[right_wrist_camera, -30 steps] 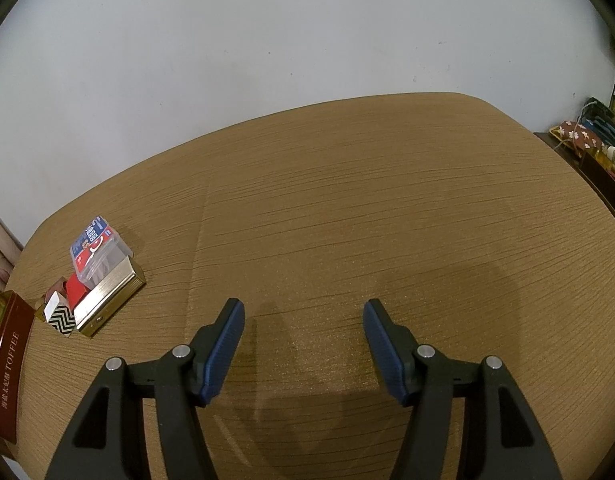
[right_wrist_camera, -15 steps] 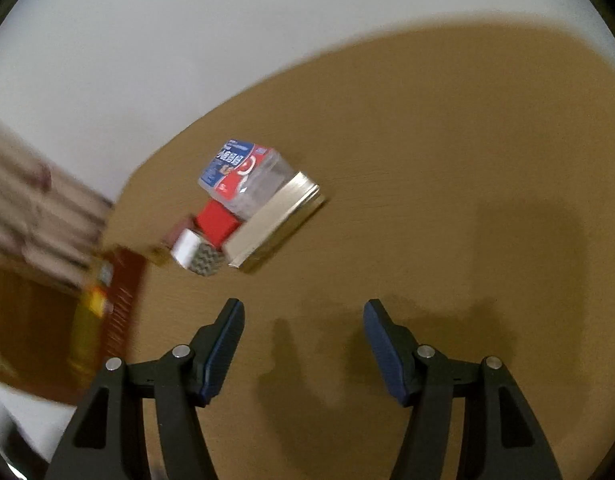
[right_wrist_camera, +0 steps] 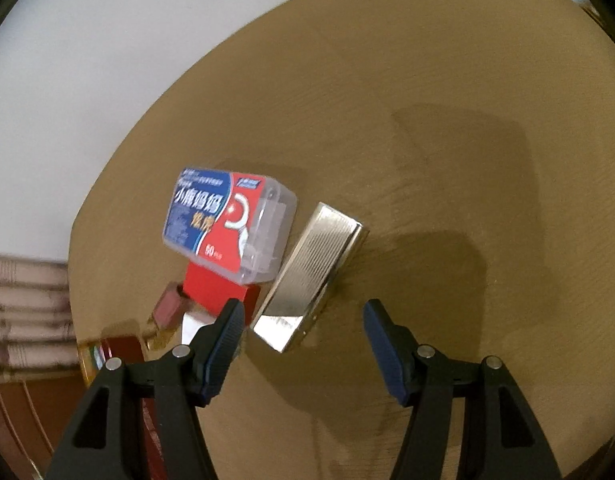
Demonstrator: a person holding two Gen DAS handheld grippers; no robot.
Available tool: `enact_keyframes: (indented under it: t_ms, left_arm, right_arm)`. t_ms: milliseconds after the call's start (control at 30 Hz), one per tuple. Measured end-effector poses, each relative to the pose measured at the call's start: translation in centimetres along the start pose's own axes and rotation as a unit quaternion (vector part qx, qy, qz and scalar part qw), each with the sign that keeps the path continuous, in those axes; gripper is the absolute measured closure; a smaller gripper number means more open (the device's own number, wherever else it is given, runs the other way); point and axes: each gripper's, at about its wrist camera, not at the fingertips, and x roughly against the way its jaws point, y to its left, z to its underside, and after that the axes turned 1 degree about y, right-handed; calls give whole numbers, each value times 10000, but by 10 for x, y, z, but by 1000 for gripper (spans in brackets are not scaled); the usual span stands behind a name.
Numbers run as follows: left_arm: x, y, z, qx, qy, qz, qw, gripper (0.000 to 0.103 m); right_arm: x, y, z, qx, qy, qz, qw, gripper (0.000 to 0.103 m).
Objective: Organize rigid objects
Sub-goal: 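Grasp the silver lighter with the right gripper and lay it in the tray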
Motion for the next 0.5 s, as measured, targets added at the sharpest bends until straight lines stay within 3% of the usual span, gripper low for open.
enact_keyframes:
  t_ms: [233,367,500]
  left_arm:
    - [-11,16,3,439,292,375,9979,18]
    - [-11,22,3,645,389,528,9958,17]
    - [-7,25,2,741,364,555,9950,15]
  right_arm:
    - [-5,14,1,-31,-161,521,9985,43]
    - [-7,19,3,106,-178,1041,9944,67]
    - [-1,2,4,218,-132,922,9954,72]
